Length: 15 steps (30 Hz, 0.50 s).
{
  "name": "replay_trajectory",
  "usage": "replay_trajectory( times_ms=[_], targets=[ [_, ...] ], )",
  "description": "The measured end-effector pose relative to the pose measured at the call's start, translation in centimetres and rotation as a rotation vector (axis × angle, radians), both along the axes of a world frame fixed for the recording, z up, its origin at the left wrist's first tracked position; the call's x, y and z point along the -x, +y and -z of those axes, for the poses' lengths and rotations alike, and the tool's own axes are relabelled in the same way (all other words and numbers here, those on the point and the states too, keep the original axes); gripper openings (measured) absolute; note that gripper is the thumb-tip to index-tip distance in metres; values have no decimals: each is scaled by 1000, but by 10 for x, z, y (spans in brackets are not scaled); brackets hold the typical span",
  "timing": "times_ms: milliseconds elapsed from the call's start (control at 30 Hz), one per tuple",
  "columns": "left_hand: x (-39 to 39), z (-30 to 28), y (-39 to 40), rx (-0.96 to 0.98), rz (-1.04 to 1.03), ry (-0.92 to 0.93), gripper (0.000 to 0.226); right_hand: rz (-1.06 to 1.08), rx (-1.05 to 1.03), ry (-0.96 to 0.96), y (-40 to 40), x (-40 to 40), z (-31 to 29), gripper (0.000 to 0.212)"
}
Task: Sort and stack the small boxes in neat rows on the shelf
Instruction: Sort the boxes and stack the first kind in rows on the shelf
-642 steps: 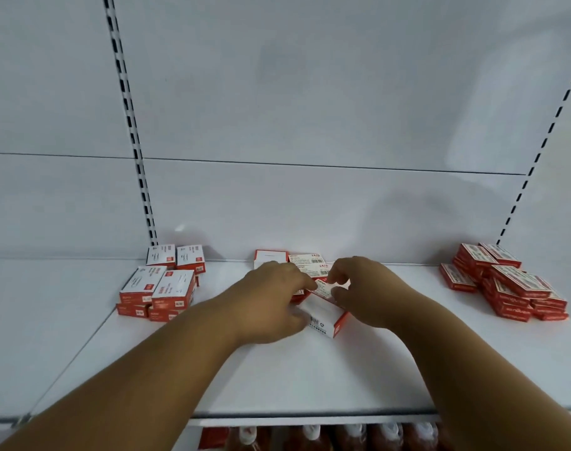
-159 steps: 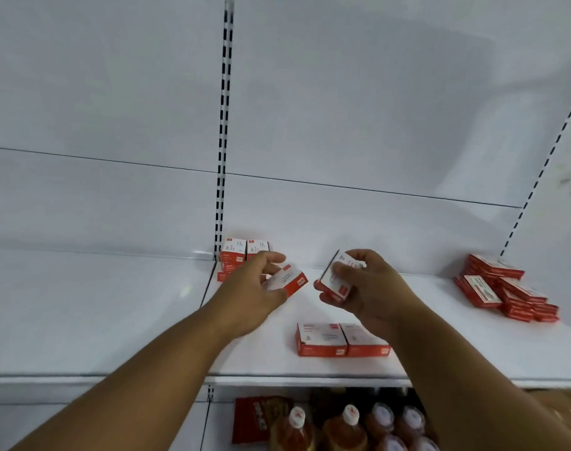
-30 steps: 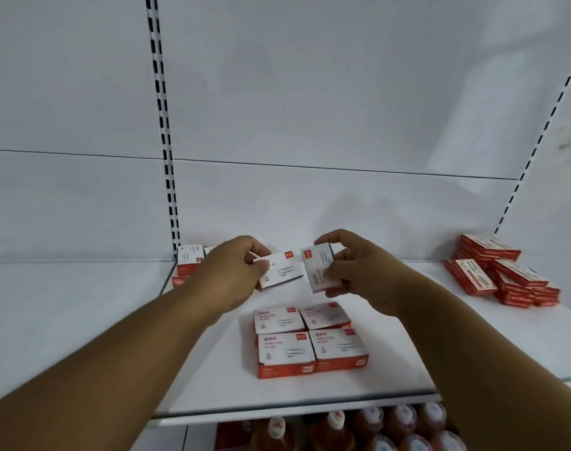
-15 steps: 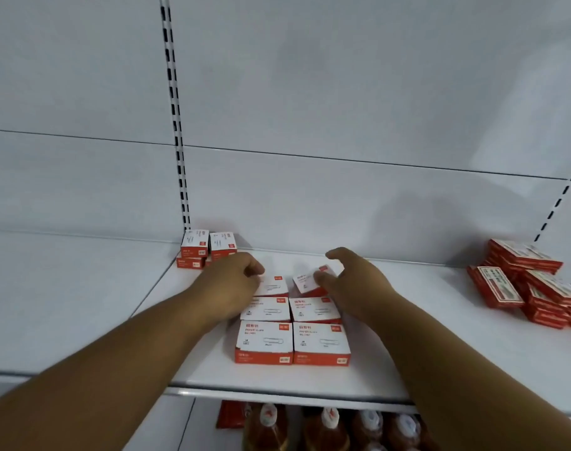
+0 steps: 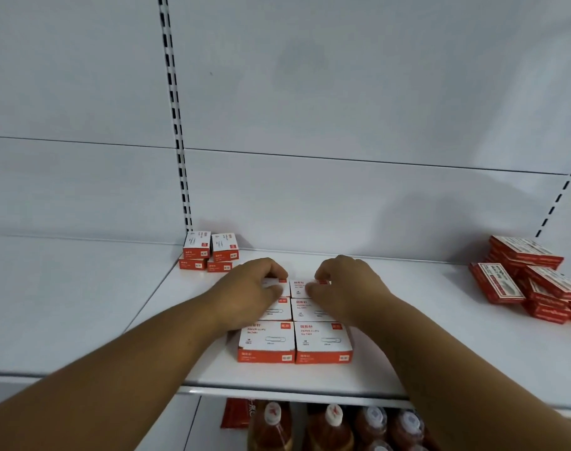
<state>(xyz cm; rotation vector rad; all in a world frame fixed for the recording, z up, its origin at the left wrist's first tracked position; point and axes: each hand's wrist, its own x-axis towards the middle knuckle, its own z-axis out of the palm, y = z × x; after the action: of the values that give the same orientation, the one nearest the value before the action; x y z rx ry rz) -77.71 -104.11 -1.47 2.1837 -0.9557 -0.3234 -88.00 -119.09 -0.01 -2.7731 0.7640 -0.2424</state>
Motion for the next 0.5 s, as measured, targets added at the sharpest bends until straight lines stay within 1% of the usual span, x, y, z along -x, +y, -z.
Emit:
replay_trajectory(
  times_ms=[100,167,267,333,400,500],
  targets=[
    [-3,-1,0,6,16,11,21,-14,25,29,5,-3,-4,37],
    [-6,-1,1,17,16,6,22,-20,27,14,8,-6,-6,35],
    [-11,-6,9,50,-9,-77,23,-40,-3,-37,16,-14,-11,36],
    [-18,-13,18,92,-17,-141,16,-57,-13,-63,25,-20,-14,37],
    [-28,-19,29,132,-28,-175,15,-86,-18,-99,36,-29,-18,35],
    [-50,-26,47,190,-107,-212,14,-119,-94,-157,57,-45,-23,31]
  ],
)
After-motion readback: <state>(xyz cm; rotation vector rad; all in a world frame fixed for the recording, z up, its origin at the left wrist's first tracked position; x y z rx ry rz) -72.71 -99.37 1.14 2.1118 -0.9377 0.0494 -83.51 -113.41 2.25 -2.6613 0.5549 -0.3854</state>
